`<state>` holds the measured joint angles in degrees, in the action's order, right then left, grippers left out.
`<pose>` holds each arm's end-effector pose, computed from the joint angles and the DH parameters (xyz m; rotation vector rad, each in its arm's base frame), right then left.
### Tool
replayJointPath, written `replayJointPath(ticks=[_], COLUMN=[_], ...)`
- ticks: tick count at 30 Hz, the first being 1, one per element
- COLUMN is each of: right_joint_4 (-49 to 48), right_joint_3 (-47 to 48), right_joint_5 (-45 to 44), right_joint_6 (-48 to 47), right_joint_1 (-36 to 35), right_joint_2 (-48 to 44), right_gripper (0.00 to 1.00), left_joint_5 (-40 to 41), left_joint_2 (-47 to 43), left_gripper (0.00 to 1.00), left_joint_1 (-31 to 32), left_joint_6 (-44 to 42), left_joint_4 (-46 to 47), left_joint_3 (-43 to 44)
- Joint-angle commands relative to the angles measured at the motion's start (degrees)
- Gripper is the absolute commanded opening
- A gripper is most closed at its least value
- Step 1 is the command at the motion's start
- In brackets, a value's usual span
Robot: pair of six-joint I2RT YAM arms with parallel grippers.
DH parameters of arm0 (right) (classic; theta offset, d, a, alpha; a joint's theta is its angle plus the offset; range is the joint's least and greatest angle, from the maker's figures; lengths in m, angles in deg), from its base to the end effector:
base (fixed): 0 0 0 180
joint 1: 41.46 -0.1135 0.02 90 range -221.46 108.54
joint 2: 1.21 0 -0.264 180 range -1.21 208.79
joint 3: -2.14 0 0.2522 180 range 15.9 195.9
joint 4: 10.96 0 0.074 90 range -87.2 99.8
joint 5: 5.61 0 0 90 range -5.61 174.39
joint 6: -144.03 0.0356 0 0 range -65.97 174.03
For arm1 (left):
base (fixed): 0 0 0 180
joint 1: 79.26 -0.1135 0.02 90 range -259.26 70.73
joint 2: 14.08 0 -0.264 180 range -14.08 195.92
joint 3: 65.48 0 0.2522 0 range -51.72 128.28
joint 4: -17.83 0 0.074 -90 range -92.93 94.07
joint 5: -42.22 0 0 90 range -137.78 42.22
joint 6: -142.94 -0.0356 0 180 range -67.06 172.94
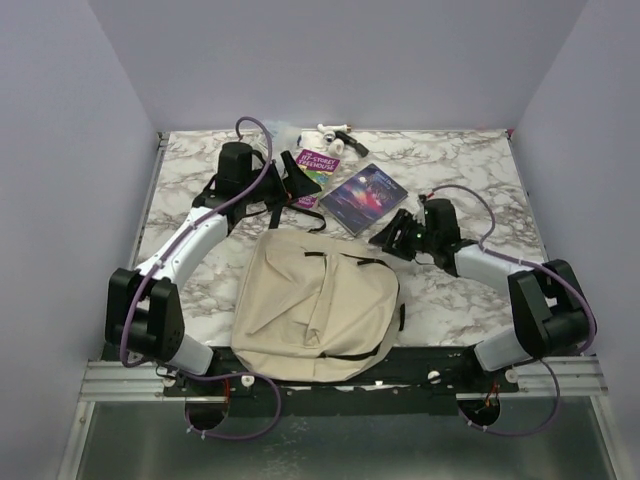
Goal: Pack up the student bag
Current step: Pick up the book from the center of the board.
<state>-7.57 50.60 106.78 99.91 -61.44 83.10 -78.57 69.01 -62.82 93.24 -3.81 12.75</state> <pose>0.2595 0.1088 0.1609 0.3187 2.3932 1.0192 0.3143 -0.1118 0.3076 -0.0854 2.1639 -1.1449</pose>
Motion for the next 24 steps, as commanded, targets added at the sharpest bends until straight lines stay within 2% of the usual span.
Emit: replayJointPath(ticks=[1, 5, 10, 13, 20, 24], right_joint_4=[2.3, 0.6, 1.1, 5.0, -0.1, -2.8], right_joint_3=[11.8, 21.4, 33.8, 42.0, 44.4, 43.3], right_joint_5=[-2.9, -3.1, -3.6, -2.5, 7.9, 9.1], right_joint_6=[-1.9, -2.3, -5.5, -10.1, -13.5, -13.2], right_joint_1=[7.7, 12.8, 16.7, 18.3, 19.6, 19.6], right_joint_2=[5.8, 14.8, 26.5, 33.1, 40.9, 42.2], right_gripper=[0.60, 0.70, 0.80, 0.81, 0.79, 0.78], left_joint_5=[-1.3, 2.1, 10.5, 14.8, 20.8, 24.3], left_joint_2=[6.6, 12.3, 20.1, 25.2, 35.6, 39.1], left_gripper=[0.90, 0.88, 0.88, 0.89, 0.90, 0.90], left_joint_1=[2.3, 5.3, 10.1, 11.5, 13.3, 13.6], left_joint_6=[5.5, 8.6, 9.8, 10.3, 12.0, 14.3], left_joint_4=[3.4, 3.7, 1.0, -3.9, -13.7, -16.8], left_joint_3=[3.7, 6.6, 12.9, 18.8, 29.7, 32.8])
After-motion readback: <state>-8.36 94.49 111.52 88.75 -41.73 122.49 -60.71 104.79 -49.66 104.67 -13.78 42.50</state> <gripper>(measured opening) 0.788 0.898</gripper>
